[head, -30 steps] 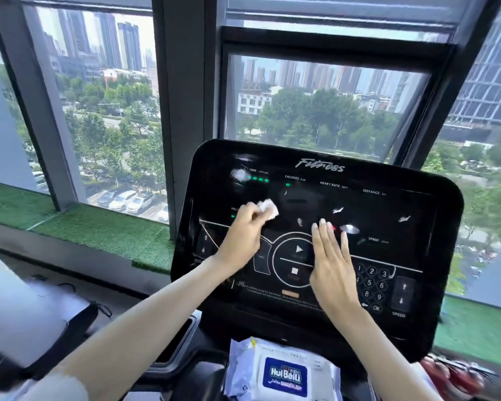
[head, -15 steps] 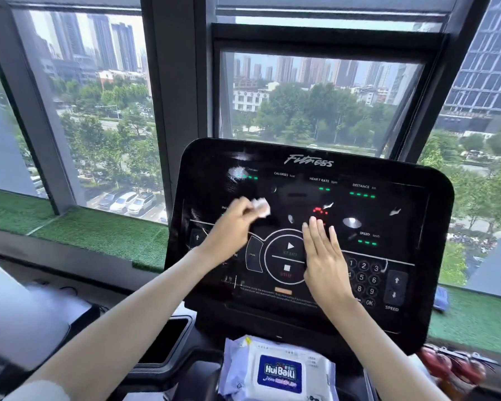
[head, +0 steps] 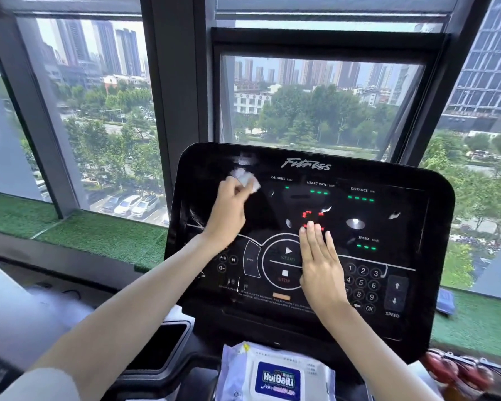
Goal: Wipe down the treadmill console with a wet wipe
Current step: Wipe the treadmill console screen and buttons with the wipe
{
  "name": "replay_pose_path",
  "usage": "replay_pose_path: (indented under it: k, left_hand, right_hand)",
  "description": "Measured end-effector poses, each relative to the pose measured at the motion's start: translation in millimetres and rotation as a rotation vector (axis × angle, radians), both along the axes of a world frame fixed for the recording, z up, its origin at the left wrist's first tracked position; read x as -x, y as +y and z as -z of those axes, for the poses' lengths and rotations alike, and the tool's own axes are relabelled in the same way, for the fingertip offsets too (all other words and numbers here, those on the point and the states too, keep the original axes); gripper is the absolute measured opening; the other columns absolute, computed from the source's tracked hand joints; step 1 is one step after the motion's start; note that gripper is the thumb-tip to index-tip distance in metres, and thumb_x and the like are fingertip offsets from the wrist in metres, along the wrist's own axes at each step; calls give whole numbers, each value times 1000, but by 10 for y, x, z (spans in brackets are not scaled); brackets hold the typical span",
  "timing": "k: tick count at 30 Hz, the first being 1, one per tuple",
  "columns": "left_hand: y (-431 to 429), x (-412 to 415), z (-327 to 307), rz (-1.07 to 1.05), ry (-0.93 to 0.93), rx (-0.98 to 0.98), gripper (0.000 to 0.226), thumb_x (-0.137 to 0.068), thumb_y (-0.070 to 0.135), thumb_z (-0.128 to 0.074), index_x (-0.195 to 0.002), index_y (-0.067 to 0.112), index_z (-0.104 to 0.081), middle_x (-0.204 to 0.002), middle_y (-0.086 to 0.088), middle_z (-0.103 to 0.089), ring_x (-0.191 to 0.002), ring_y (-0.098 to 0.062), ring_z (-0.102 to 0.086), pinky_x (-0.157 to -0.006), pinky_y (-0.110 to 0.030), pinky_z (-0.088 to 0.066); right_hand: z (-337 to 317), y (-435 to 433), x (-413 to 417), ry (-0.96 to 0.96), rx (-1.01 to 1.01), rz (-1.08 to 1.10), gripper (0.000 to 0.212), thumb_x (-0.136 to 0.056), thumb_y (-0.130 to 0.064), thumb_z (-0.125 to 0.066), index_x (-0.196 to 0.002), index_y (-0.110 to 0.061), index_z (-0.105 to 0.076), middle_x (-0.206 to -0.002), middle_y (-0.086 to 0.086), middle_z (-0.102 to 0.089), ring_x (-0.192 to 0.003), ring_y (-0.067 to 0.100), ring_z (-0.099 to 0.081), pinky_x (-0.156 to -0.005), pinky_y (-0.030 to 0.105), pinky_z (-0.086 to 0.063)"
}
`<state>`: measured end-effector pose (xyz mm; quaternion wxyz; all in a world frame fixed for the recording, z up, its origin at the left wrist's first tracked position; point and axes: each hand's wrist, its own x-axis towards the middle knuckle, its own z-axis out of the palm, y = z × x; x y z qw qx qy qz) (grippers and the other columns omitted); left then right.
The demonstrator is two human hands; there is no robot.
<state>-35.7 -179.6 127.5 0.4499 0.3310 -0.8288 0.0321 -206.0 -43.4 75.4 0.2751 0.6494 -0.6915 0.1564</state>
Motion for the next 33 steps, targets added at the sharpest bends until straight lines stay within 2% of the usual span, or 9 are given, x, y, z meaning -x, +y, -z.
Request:
replay_pose_path:
  k: [3,5,8,13,17,21,25,30,33]
  left_hand:
    - [27,-33,29,204,-289,34,45,-89,-6,-51,-127,18,-46,-105,1,-36,-95,-19,-47,-78,-31,-48]
    - [-115,-108,-103,143,-126,-19,35,-93,0,-47,-122,18,-53,-102,2,-38,-91,-9,-43,-84,-24,-42]
    - [-137,-19,-167,-91,213,-68,44,-87,-11,-49,-128,6,-53,-96,-5,-38,-89,-11,-37,-91,-11,-35]
    - [19,182,-15,173,-145,117,49,-84,-13,-54,-127,10,-56,-96,-7,-45,-89,-7,-34,-81,-19,-39]
    - [-54,209,-110,-18,211,-51,42,-88,-7,-52,-127,7,-55,-97,-4,-41,-89,-6,-39,-90,-20,-41]
    - [129,325,9,179,-161,109,57,-82,-14,-55,-133,11,-49,-103,-9,-43,-93,-15,-41,-75,-30,-51]
    - [-54,263,-101,66,109,45,53,-84,-13,-55,-130,13,-53,-107,-9,-43,-99,-19,-47,-90,-27,-47]
    - [143,399,71,239,-185,128,51,-82,-12,-57,-127,11,-55,-108,-4,-46,-94,-18,-44,-83,-31,-50]
    - [-25,322,-101,175,66,22,38,-88,-7,-53,-123,9,-60,-100,-6,-48,-95,-13,-47,-93,-24,-43]
  right_hand:
    - [-10,11,3,1,-1,-13,86,-51,13,-67,-133,12,-41,-139,29,-40,-131,38,-38,-111,47,-24]
    - [-9,8,9,12,-9,-5,85,-53,12,-67,-133,12,-40,-140,29,-40,-131,38,-38,-111,47,-18]
    - [9,-16,13,8,-6,9,83,-55,15,-65,-133,12,-40,-140,29,-40,-131,37,-38,-112,46,-15]
    - [22,-24,27,6,5,-12,81,-56,14,-64,-133,12,-39,-140,29,-39,-131,38,-38,-110,47,-16]
    - [25,-27,23,-6,6,-12,81,-56,12,-64,-133,12,-39,-140,29,-39,-131,38,-38,-111,46,-15]
    - [26,-27,35,6,4,-17,82,-57,10,-64,-134,12,-38,-140,29,-38,-131,39,-38,-109,48,-17]
    - [49,-35,18,-11,20,-22,80,-59,10,-62,-135,12,-37,-141,30,-37,-132,39,-37,-108,49,-19]
    - [58,-41,18,-11,73,-25,63,-70,9,-37,-133,11,-41,-140,29,-39,-131,37,-39,-110,48,-24]
    - [71,-53,23,-11,91,-16,63,-70,10,-34,-133,11,-40,-140,28,-40,-131,37,-39,-110,48,-16]
